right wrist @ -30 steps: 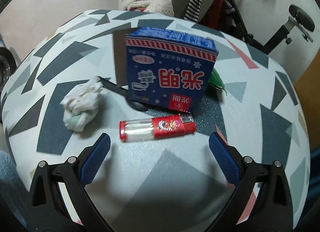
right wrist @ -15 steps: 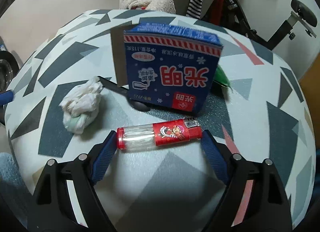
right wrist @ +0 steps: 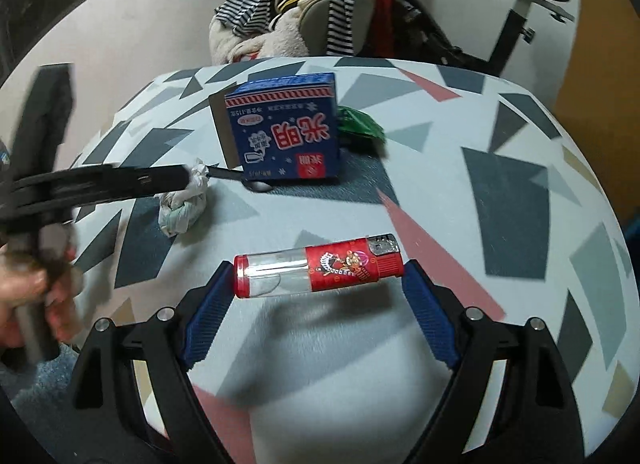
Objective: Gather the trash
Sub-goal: 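Grasp the red lighter with the right gripper while the left gripper grasps the white tissue, then carry the lighter and tissue over the bin and open both grippers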
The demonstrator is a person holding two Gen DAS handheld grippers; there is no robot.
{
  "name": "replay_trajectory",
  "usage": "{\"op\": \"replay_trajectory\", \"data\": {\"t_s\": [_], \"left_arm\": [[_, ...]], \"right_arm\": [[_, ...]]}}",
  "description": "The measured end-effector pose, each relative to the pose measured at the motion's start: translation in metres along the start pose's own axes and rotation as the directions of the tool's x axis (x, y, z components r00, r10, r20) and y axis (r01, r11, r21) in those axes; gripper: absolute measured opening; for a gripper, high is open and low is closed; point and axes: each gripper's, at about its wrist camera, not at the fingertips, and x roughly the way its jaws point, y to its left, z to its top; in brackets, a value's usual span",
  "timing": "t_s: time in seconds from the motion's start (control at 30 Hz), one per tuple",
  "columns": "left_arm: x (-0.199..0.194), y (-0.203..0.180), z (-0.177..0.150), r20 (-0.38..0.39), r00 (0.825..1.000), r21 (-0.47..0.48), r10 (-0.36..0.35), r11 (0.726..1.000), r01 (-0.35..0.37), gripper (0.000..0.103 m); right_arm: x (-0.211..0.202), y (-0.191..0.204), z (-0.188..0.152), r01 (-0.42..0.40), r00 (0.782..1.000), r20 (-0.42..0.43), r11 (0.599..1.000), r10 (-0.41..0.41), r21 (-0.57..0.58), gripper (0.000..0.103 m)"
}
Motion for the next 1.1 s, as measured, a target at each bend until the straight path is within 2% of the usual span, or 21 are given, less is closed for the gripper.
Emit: {"op": "replay_trajectory", "data": {"t_s": [0.1,0.33,0.7,1.1], "left_arm": [[-0.002,-0.005,-0.004,-0.002,1.0,0.044,0.022,0.999,-0.022,0.041],[-0.035,-0.008,-0.03,0.005,1.0,0.097,0.001,0.995,-0.001,0.04],[-0.107,-0.019,-0.086,0.051,0.999,0.169,-0.013,0.986,0.004,0.04],[-0.157,-0.03,-0.151,0.067,0.997,0.229,-0.039,0.973,0.023,0.04]], "right_arm": [[-0.01,-0.003,-0.008,0.007,1.0,0.005,1.0,-0.007,0.002,0.084],[-0.032,-0.004,-0.023,0.0,1.0,0.028,1.0,-0.001,0.027,0.084],[-0.061,0.018,-0.053,-0.023,0.999,0.036,1.0,0.023,0.021,0.084],[-0.084,0.048,-0.087,-0.032,0.999,0.04,0.999,0.033,-0.029,0.084]]}}
